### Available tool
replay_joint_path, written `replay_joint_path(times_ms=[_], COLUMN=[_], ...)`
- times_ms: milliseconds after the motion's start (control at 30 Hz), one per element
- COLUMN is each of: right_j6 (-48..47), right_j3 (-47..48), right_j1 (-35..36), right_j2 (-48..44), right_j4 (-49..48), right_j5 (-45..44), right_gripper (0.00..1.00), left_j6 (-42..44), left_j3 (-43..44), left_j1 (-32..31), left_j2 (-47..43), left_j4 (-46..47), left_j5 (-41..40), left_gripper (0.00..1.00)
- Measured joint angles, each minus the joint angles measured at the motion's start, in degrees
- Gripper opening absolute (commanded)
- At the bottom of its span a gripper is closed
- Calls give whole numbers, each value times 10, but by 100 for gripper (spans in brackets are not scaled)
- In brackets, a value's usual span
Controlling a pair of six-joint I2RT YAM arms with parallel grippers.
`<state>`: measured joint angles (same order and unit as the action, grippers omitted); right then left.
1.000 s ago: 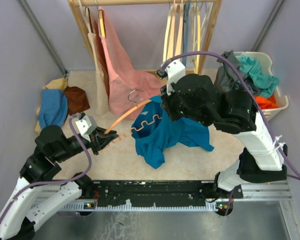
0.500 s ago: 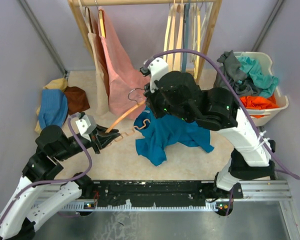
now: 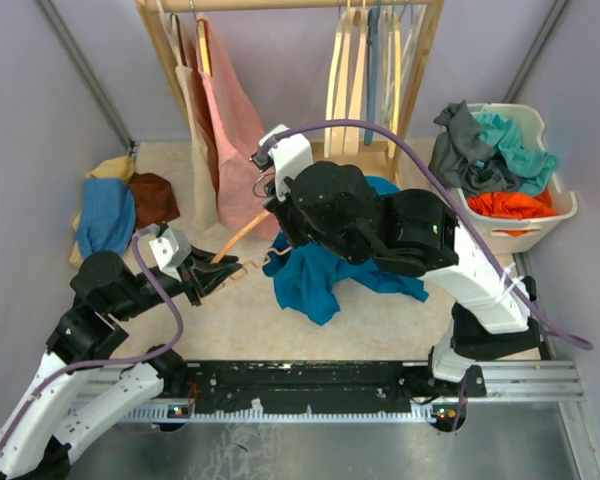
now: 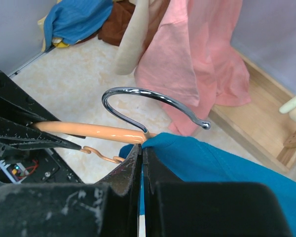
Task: Place the t-shirt on the hanger
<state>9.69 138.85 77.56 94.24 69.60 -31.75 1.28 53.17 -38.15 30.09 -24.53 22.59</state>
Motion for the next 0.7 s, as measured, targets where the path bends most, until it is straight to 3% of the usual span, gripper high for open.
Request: replay_joint_path(times_ms=[700], right_j6=[-50], right_j3=[33], right_j1=[101], right_j2=[31], right_j4=[-6], right_j5=[-107], right_gripper=[0], left_j6=[-57], left_j3=[-81], left_j1=[0], left_j2=[-50], left_j4=[120], left_j5=[-1], left_gripper=[0])
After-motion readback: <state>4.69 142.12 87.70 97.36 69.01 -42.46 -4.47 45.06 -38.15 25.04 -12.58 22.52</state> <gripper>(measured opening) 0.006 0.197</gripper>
